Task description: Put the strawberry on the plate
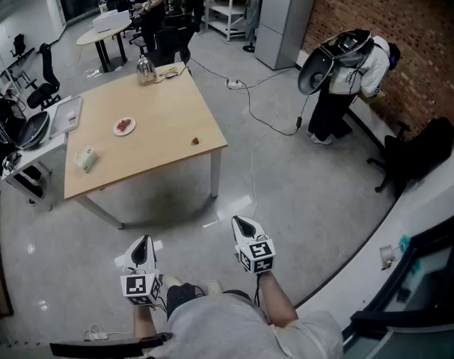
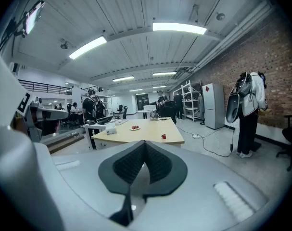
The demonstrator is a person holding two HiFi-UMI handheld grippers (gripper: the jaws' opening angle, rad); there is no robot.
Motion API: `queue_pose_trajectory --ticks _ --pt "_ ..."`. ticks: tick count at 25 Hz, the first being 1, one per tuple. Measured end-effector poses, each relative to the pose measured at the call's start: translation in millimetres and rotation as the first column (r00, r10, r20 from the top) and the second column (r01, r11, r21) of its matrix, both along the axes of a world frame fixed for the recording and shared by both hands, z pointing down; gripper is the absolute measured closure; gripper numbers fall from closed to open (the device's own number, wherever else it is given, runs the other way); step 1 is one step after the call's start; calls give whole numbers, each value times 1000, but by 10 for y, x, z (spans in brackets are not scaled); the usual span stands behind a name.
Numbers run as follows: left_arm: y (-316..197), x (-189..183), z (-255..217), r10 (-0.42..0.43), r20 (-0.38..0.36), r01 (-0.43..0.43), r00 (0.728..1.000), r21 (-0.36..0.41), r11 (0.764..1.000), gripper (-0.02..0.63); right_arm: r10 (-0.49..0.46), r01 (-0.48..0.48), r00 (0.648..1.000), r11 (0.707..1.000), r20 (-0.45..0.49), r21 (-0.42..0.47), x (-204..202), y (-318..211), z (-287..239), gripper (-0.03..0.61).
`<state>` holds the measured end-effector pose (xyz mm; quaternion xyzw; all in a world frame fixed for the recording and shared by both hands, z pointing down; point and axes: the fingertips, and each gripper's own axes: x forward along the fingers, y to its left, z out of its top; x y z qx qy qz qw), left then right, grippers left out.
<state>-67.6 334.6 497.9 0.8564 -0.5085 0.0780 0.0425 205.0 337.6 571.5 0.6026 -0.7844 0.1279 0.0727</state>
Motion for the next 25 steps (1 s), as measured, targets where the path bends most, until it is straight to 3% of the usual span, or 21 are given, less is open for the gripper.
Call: queue_pose_trajectory --ticks 25 --pt "-254 274 131 29 2 -29 1000 -25 999 594 47 -47 997 999 53 -3 333 -142 75 572"
